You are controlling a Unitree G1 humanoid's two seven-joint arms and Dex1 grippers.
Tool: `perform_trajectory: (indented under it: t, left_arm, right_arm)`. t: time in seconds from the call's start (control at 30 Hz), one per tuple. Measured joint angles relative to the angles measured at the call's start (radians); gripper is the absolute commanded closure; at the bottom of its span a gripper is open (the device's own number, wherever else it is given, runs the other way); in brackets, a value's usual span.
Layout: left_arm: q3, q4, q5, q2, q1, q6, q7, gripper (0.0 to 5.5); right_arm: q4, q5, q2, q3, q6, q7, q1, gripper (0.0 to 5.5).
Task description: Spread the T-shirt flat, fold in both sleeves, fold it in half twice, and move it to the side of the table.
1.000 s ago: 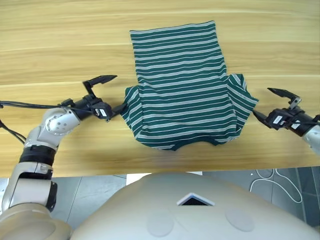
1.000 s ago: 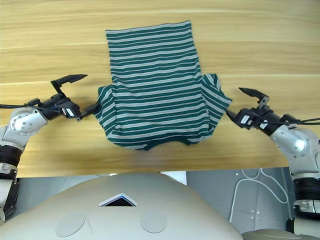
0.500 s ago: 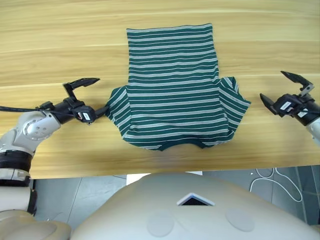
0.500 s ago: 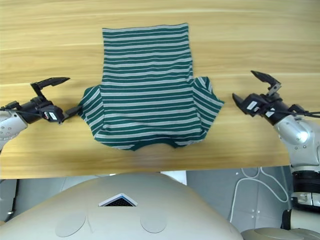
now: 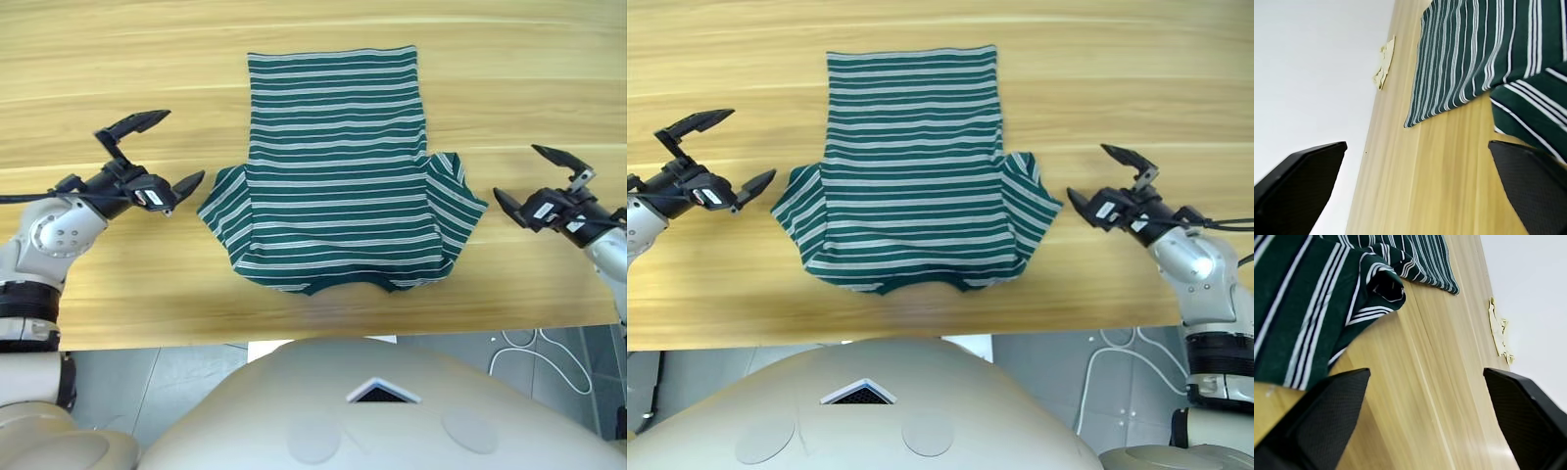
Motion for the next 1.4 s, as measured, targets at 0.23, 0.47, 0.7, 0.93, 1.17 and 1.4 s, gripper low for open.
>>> perform_trajectory:
  t: [0.23, 0.47, 0.7, 0.93, 1.17, 1.4]
  left_arm:
    - [-0.018, -0.113, -0.133, 0.071, 0.174, -0.034, -0.149, 0.12]
    - [0.039, -0.224, -0.096, 0.152, 0.315, -0.012, -0.194, 0.12]
    - [0.054, -0.319, 0.069, 0.134, 0.327, 0.066, -0.143, 0.12]
    - [0.032, -0.341, 0.152, 0.129, 0.297, 0.091, -0.120, 0.90]
    - [0.000, -0.295, 0.208, 0.129, 0.256, 0.096, -0.081, 1.93]
    - [-0.041, -0.229, 0.290, 0.107, 0.187, 0.105, -0.008, 3.11]
  right_arm:
    - [0.000, 0.004, 0.001, 0.002, 0.000, 0.001, -0.005, 1.23]
    - [-0.003, 0.004, 0.005, 0.005, 0.000, 0.001, 0.011, 1.23]
    - [-0.017, 0.004, 0.009, 0.010, 0.000, 0.001, 0.022, 1.23]
    - [-0.031, 0.004, 0.011, 0.023, 0.000, 0.011, 0.030, 1.23]
    - [-0.034, 0.004, 0.012, 0.039, 0.000, 0.012, 0.030, 1.23]
    - [-0.036, -0.001, 0.037, 0.068, 0.000, 0.012, 0.029, 1.23]
